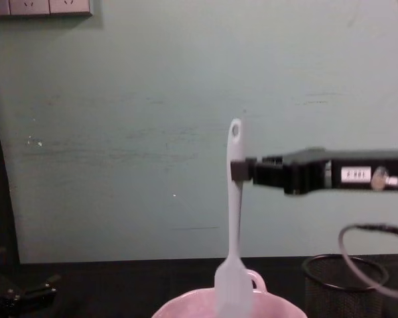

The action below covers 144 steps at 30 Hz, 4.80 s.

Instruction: Use the one hand to pick up the spoon and stir the clear water in the bowl.

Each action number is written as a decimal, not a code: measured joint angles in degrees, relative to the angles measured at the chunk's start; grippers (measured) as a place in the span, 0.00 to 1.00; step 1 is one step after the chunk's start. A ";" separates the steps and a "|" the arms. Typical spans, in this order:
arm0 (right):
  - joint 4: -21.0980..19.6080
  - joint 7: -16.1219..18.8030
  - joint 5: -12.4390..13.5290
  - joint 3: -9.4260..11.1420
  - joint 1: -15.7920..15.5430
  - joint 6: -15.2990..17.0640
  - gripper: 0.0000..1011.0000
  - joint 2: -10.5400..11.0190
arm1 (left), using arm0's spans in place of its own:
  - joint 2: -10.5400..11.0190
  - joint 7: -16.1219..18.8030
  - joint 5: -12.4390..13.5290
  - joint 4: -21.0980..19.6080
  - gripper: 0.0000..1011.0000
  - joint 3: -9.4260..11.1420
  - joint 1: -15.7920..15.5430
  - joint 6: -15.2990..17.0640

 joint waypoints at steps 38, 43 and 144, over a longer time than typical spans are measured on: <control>9.28 -6.23 -12.39 2.02 -2.77 -10.13 0.11 -8.27 | 0.00 0.00 0.00 0.00 1.00 0.00 0.00 0.00; 4.19 -5.49 -11.14 3.78 -5.52 -8.42 0.11 -5.26 | 0.00 0.00 0.00 0.00 1.00 0.00 0.00 0.00; -3.27 -3.01 -15.30 11.99 -18.02 -5.80 0.11 -9.48 | 0.00 0.00 0.00 0.00 1.00 0.00 0.00 0.00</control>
